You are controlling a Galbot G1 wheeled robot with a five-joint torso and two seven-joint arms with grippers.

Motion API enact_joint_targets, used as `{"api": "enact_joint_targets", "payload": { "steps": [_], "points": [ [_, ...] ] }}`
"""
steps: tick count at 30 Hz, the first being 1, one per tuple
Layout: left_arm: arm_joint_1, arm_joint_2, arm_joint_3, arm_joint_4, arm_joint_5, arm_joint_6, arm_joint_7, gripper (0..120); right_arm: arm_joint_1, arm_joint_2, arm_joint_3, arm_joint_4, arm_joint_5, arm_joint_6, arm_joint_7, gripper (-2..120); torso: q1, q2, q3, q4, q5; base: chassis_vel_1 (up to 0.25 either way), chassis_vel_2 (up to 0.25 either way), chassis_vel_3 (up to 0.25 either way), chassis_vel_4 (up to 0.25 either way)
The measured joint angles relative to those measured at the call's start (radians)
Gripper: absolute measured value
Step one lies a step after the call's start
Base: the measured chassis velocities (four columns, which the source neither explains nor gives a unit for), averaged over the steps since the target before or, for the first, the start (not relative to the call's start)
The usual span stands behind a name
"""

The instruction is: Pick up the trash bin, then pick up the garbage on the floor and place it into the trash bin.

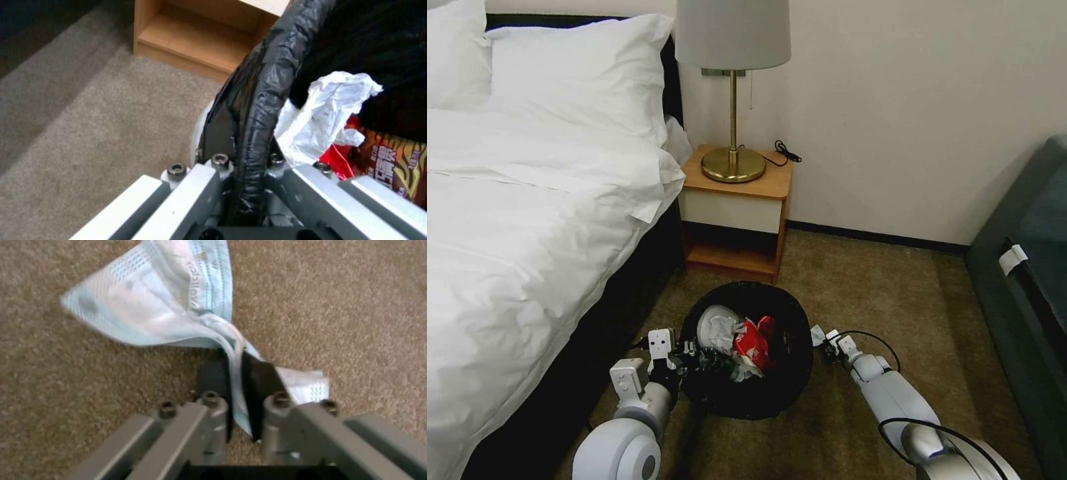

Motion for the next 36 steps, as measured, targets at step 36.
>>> {"api": "enact_joint_targets", "payload": {
  "steps": [36],
  "points": [
    [-0.053, 0.036, -0.017, 0.066, -0.063, 0.004, -0.013, 0, -0.337, -0.087, 0.109, 0.506, 0.248, 0.029, 0.115, 0, 0.000, 0.000, 0.000, 0.0000, 0.0001, 0.000, 0.000, 0.000, 0.000]
  ]
}}
